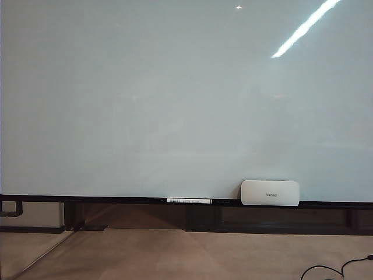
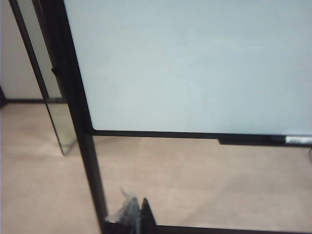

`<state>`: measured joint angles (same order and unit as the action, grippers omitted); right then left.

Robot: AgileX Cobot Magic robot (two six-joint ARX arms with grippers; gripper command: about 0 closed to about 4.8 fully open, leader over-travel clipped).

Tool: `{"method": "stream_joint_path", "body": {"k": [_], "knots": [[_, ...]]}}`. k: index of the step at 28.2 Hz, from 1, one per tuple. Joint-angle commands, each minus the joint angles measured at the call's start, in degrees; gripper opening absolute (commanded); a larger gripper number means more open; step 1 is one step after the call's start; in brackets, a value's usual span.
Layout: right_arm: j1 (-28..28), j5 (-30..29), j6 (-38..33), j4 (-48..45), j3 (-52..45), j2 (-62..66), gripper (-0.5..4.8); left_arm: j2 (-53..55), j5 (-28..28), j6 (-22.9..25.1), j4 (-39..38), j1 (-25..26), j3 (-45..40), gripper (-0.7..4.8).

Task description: Reach to the right to find the marker pen, pick it up, and write the number 18 on the whiteboard.

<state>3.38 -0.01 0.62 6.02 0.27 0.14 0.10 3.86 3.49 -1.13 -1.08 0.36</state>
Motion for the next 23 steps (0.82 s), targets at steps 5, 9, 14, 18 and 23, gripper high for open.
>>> {"method": "stream_joint_path", "body": {"k": [5, 9, 14, 18, 23], "knots": [[0.0, 0.28, -14.34, -0.48, 0.24, 0.04, 0.55, 0.04, -8.66, -12.35, 0.02, -0.04, 0.15, -0.04], [0.02, 0.28, -14.36, -2.45, 0.24, 0.04, 0.55, 0.04, -18.93, -12.37, 0.2, -0.04, 0.15, -0.05], [0.02, 0.87, -14.36, -3.67, 0.24, 0.04, 0.55, 0.07, -32.39, -9.6, 0.63, -0.07, 0.15, -0.05], [0.02, 2.14, -14.4, -6.51, 0.74, 0.04, 0.64, 0.07, -33.7, -9.27, 0.37, -0.22, 0.15, -0.05], [-0.11, 1.36, -13.68, -7.04, 3.3, 0.04, 0.62, 0.15, -35.26, -9.53, 3.5, -3.98, 0.15, -0.05]]}}
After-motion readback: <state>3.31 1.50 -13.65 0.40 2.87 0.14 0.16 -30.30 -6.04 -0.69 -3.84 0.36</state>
